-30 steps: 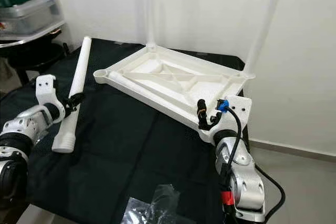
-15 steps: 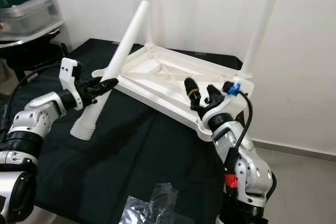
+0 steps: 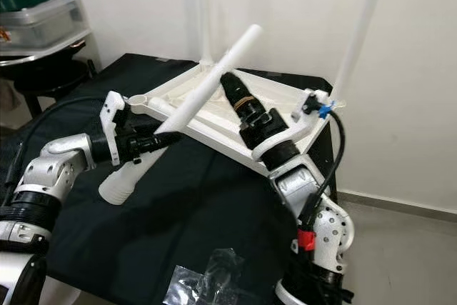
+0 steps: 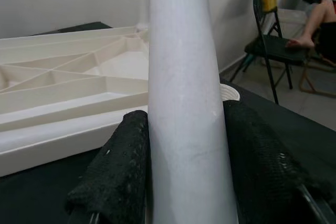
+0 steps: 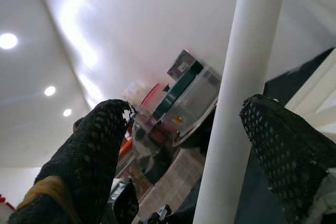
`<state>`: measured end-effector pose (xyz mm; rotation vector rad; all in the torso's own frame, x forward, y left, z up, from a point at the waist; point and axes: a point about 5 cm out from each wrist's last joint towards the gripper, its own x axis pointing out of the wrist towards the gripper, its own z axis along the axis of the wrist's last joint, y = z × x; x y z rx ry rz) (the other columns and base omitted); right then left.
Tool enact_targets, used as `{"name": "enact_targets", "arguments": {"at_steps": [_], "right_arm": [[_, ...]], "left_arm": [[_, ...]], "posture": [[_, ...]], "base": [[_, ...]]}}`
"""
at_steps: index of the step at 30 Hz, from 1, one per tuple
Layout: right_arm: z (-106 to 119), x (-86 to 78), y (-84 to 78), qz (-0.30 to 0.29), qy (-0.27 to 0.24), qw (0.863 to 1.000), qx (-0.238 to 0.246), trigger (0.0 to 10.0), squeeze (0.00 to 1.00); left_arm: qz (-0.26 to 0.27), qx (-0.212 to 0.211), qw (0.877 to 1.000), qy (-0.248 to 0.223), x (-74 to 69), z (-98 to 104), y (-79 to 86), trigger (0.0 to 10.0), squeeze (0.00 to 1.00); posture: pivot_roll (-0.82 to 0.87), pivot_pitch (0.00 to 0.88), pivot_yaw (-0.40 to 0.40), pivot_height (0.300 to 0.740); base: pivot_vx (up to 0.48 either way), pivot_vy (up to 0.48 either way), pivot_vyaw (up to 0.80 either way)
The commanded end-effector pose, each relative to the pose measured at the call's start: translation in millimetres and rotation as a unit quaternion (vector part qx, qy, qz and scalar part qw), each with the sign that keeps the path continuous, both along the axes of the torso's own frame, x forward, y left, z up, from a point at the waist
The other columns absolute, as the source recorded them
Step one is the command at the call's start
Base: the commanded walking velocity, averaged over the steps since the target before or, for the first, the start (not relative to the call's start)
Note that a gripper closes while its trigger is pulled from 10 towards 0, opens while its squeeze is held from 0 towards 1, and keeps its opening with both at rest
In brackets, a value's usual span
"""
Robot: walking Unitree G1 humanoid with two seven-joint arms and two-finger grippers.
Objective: Building children table
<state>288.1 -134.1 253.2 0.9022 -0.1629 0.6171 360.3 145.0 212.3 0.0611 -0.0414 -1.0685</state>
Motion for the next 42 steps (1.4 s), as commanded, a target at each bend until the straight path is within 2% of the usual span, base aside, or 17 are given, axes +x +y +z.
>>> {"name": "enact_targets", "arguments": {"at_steps": [1,3,5,9,17,24,34,35,36,37,38,39,42], "right_arm": [[-9.9,0.6,8.5,0.017,0.028,0.999,0.019,10.0,0.00],[-18.6,4.0,7.5,0.009,0.061,0.998,0.032,10.0,0.00],[-24.4,6.2,4.6,-0.004,0.080,0.996,0.036,10.0,0.00],[-26.4,6.4,2.6,-0.008,0.087,0.995,0.038,10.0,0.00],[-33.4,10.4,-1.5,-0.015,0.101,0.994,0.038,10.0,0.00],[-31.2,9.2,12.7,0.026,0.094,0.995,0.015,10.0,0.00],[-48.6,6.3,25.7,0.048,0.131,0.990,0.000,10.0,0.00],[-51.2,6.4,27.3,0.050,0.138,0.989,-0.002,7.3,0.00],[-53.2,6.4,28.2,0.051,0.142,0.989,-0.003,7.3,0.00],[-55.5,6.9,28.5,0.050,0.148,0.988,-0.003,3.1,0.00],[-55.5,6.9,28.5,0.050,0.148,0.988,-0.003,3.1,0.00],[-56.5,7.2,27.4,0.047,0.150,0.988,0.002,0.0,0.00],[-58.2,7.7,23.8,0.038,0.154,0.987,0.008,0.0,0.00]], "left_arm": [[-0.014,0.004,1.000,-0.005,-4.0,2.6,0.5,10.0,0.00],[-0.036,0.005,0.999,-0.013,-9.3,4.5,-2.0,10.0,0.00],[-0.028,0.006,0.999,-0.015,-8.9,4.4,0.4,10.0,0.00],[-0.022,0.006,1.000,-0.014,-8.3,3.8,2.7,10.0,0.00],[-0.067,0.013,0.998,-0.008,-19.5,0.9,-2.4,10.0,0.00],[-0.102,0.058,0.993,-0.002,-22.5,-7.1,-2.5,10.0,0.00],[-0.138,0.081,0.987,-0.010,-28.1,-5.7,-4.1,10.0,0.00],[-0.139,0.082,0.987,-0.012,-27.9,-4.8,-3.5,10.0,0.00],[-0.140,0.083,0.987,-0.013,-27.7,-4.1,-3.1,10.0,0.00],[-0.141,0.083,0.986,-0.014,-27.6,-3.3,-2.3,10.0,0.00],[-0.141,0.083,0.986,-0.014,-27.6,-3.3,-2.3,10.0,0.00],[-0.141,0.083,0.986,-0.016,-27.4,-2.6,-1.6,10.0,0.00],[-0.142,0.083,0.986,-0.018,-27.6,-2.2,0.0,10.0,0.00]], "posture": [[-0.02,0.000,-0.002,0.740],[-0.02,0.000,-0.004,0.740],[-0.02,0.000,-0.006,0.740],[-0.02,0.000,-0.006,0.740],[-0.02,0.000,-0.007,0.740],[-0.01,0.000,-0.014,0.740],[-0.01,0.000,-0.010,0.740],[-0.01,0.000,-0.011,0.740],[-0.01,0.000,-0.011,0.740],[-0.01,0.000,-0.012,0.740],[-0.01,0.000,-0.012,0.740],[-0.01,0.000,-0.012,0.740],[-0.01,0.000,-0.014,0.740]], "base": [[0.000,0.000,0.00],[0.000,0.000,0.00],[0.000,0.000,0.00],[0.000,0.000,0.00],[0.000,0.000,0.00],[0.000,0.000,0.00],[0.000,0.000,0.00],[0.000,0.000,0.00],[0.000,0.000,0.00],[0.000,0.000,0.00],[0.000,0.000,0.00],[0.000,0.000,0.00],[0.000,0.000,0.00]]}}
